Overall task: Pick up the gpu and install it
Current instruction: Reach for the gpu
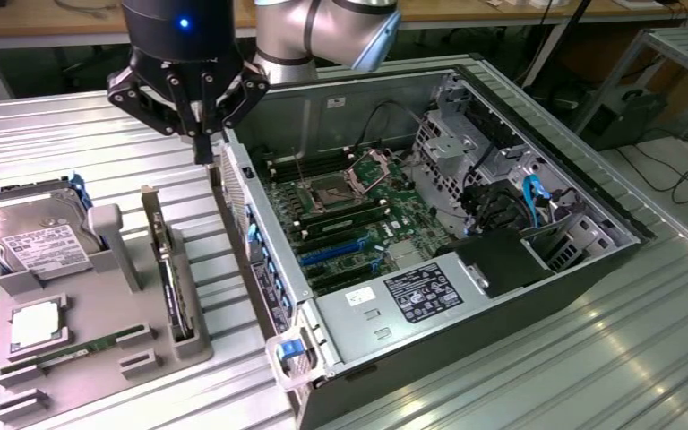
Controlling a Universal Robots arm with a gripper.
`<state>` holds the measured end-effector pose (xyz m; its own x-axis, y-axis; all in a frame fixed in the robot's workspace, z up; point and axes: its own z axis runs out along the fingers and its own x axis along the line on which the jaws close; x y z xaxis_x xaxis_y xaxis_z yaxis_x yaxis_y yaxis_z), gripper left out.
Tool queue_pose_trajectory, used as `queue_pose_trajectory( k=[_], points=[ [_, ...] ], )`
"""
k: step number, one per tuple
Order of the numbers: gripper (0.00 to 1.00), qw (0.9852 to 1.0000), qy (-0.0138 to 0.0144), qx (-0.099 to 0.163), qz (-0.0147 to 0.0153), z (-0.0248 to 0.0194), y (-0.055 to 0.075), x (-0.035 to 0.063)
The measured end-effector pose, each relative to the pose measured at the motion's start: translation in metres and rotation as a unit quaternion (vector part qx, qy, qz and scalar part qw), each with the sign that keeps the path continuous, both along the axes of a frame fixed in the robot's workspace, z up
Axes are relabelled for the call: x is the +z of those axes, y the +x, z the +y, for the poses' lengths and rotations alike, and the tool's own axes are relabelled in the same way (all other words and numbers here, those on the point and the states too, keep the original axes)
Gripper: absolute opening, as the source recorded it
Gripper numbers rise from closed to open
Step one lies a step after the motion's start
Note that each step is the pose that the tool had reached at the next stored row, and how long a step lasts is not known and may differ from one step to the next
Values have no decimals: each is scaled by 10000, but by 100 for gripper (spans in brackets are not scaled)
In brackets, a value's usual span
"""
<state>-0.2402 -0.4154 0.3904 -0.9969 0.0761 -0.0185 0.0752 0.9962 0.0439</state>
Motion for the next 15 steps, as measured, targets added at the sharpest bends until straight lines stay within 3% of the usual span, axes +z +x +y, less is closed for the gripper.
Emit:
queue_pose_trajectory(
  k=[15],
  points=[
    [11, 10000, 0, 20, 0, -112, -247, -16]
  ],
)
